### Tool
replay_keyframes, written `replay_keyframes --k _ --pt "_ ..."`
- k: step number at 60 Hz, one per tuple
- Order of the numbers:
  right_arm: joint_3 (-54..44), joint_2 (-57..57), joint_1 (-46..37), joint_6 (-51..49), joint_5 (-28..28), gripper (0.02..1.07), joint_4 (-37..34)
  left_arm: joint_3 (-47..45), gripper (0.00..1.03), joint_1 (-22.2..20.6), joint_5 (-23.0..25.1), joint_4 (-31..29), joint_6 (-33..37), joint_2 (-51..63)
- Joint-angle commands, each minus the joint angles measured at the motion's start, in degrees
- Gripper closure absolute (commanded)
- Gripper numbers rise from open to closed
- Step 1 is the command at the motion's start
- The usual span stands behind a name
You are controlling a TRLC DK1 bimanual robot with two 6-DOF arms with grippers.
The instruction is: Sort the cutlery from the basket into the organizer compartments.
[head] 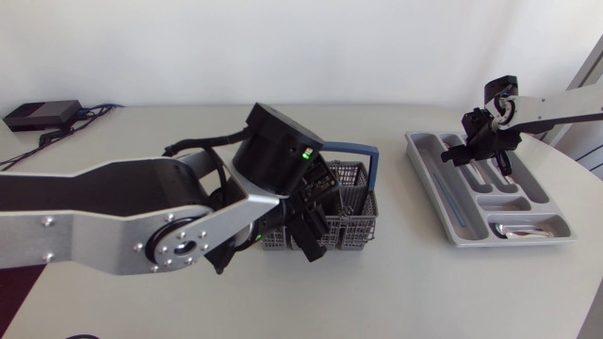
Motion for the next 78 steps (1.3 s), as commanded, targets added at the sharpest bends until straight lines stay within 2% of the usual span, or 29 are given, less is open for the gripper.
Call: replay_keyframes --k 1,11,27,35,50,62,78 --pt "-4.13 -5.58 0.74 1.11 -0.41 0.27 1.03 -2.29 0.30 -1.11 -1.54 2.04 1.16 2.27" --pt "-11.42 -13.31 1.35 0.14 -1.73 0.21 3.93 -2.90 0.30 -2.61 -4.18 6.70 2.75 4.02" --pt "-21.01 -23.25 1.09 -0.38 -4.71 0.21 6.04 -1.76 0.32 -2.70 -9.36 14.79 3.71 7.71" --pt "-24.96 -27.20 0.74 -0.91 -6.12 0.21 6.83 -1.67 0.32 -2.61 -9.89 17.42 3.80 8.24" --pt "-29.44 -31.42 -0.58 -2.40 -8.32 0.21 7.62 -4.75 0.32 -3.84 -9.89 18.39 4.06 6.04" --pt "-31.11 -32.47 -1.64 -2.76 -9.29 0.21 8.32 -8.00 0.30 -7.62 -9.80 18.39 3.89 3.50" --pt "-32.87 -34.41 -2.08 -2.84 -10.52 0.21 8.50 -8.09 0.30 -9.29 -8.84 18.57 3.54 2.88"
